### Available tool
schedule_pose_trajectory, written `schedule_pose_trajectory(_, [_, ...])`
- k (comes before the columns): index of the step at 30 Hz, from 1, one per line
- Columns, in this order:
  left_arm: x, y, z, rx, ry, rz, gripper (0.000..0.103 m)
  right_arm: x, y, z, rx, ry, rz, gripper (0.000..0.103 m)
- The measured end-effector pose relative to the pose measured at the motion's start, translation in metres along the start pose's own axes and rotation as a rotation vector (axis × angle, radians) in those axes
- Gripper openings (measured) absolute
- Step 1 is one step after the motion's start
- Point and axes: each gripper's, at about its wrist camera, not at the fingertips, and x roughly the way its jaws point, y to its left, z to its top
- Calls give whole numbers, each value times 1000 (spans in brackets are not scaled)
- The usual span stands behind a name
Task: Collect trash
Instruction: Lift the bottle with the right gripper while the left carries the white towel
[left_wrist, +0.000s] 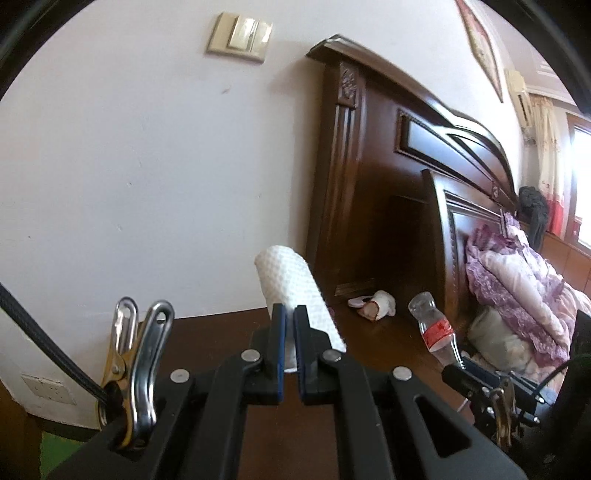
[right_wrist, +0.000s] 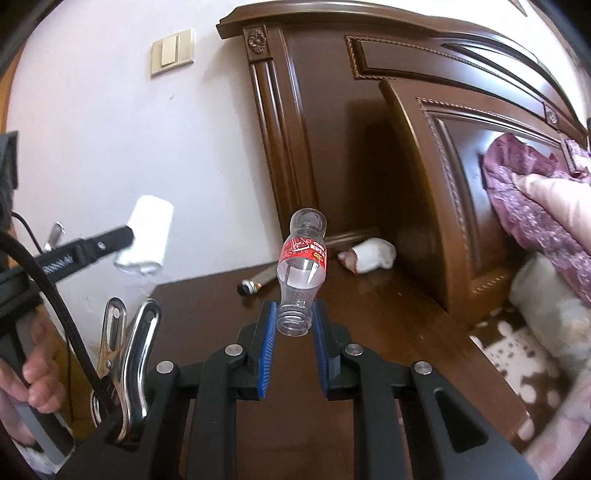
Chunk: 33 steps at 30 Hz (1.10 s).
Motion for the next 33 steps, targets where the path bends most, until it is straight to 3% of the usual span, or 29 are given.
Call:
schedule_pose_trajectory(6, [-15,-21,-10,40,-14,-53,5,-31,-8,-23,80,11,-20,20])
schedule_pose_trajectory(14, [-28,-39,-21,72,-12,-102,5,-59,-14,-18,114,-68,-58,20])
schedule_pose_trajectory(17, [-34,-46,-26,96,-24,-121,5,-60,-20,-16,142,-56,-46,20])
schedule_pose_trajectory(33, [-57,-88,-59,162,29,-206,5,-106,-29,-23,63,-72,-51,20])
